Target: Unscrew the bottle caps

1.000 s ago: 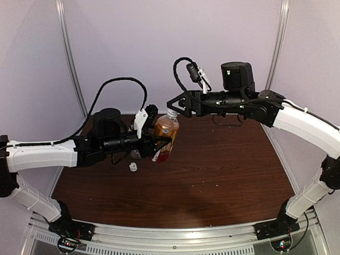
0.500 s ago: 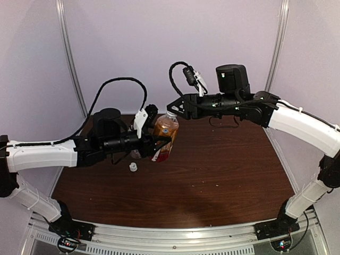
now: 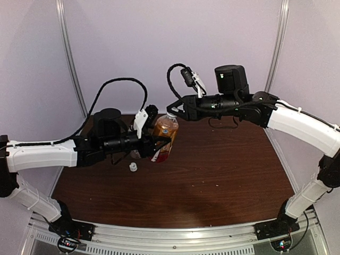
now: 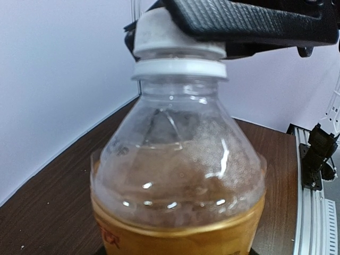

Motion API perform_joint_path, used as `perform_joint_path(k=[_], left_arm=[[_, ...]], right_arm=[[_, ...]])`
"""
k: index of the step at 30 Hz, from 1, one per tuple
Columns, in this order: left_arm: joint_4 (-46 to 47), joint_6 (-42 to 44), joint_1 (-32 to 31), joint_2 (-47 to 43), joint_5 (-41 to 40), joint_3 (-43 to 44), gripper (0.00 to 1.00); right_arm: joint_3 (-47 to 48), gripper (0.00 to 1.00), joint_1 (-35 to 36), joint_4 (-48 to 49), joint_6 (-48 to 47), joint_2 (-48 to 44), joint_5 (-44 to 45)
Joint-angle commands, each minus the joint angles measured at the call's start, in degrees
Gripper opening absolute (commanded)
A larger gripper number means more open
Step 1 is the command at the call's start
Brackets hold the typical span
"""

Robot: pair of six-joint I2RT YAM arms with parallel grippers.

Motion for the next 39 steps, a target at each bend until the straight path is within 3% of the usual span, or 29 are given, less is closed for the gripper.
perform_joint_path(k=[1,7,16,21,25,30,39], left_arm=[[3.2,0.8,-0.3,-1.3,2.0,1.4,0.18],[7.4,-0.1,-0.3,-2.0,10.4,0.3,0.18],[14.1,-2.7,-0.2,-0.6,26.7,0.1,0.18],[16.5,-4.8,-0.3,0.5,32.1,0.2,0.18],[16.1,-4.6,-0.3,0.3,31.6,0.2,0.18],[14.3,-3.8,-0.3,0.0,29.2,0.5,0.18],[9.8,-1.8,-0.2,-0.1,20.5,1.1,0.18]], right_arm=[[-0.1,0.25,-0.4,2.4,-6.1,-1.0,-4.7],[0.5,0.22,-2.7,1.2,-18.2,-1.4,-17.0],[7.2,0.27,-5.0,-9.6,-35.2,2.5,-39.0],[11.0,0.31,-5.4,-15.7,-40.5,5.0,-43.7],[11.5,0.34,-5.4,-16.2,-40.4,5.6,-43.2],[8.8,0.47,-5.4,-11.6,-34.4,3.7,-38.1],[5.3,0.89,-5.5,-5.8,-24.5,-1.4,-27.1]])
